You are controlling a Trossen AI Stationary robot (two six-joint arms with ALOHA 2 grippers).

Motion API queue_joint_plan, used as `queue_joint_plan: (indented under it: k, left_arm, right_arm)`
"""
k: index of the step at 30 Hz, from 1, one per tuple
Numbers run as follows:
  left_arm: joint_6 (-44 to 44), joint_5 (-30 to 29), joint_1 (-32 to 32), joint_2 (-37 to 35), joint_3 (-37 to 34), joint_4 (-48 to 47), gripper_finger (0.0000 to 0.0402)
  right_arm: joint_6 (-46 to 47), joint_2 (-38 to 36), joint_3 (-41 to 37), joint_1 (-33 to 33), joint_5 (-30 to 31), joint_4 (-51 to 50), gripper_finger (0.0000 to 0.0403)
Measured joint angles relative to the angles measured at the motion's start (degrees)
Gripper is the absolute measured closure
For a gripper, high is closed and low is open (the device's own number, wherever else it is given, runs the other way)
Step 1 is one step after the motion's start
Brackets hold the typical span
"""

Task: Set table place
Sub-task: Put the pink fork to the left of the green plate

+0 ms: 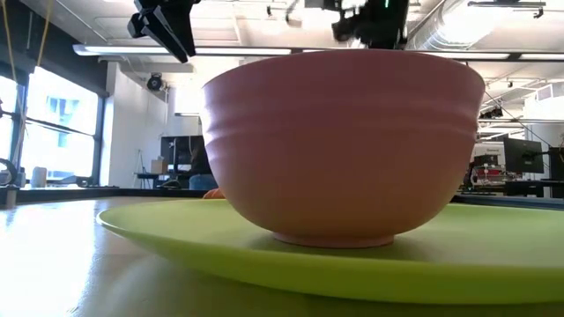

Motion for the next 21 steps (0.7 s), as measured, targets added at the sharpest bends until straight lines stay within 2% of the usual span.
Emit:
queue_joint_plan:
  k: [5,9,11,17,21]
  left_arm:
    - [-0.5,0.0,0.0,0.0,0.0,-0.1,0.0266]
    - [-0.5,0.0,0.0,0.0,0.0,-0.2,0.0266]
    - [-0.6,0.0,0.0,0.0,0.0,-0.2,0.0266]
    - [-4.4,0.1,0.0,0.0,0.0,-0.2,0.0266]
    - [-5.9,0.1,0.0,0.0,0.0,-0.3,0.0266]
  right_arm:
    - [-12.4,-2.8,-10.9,-9.2,-5.2,9.7,0.0284]
    - [-21.8,-5.0,-21.6,-16.8,-13.6,20.4,0.0284]
    - [-26.4,-5.0,-25.5,-20.4,-14.4,22.8,0.0284]
    - [-38.7,-4.5,-30.5,-29.7,-14.8,28.8,0.0284]
    - [-43.3,-4.5,-31.4,-34.7,-17.3,31.0,0.0284]
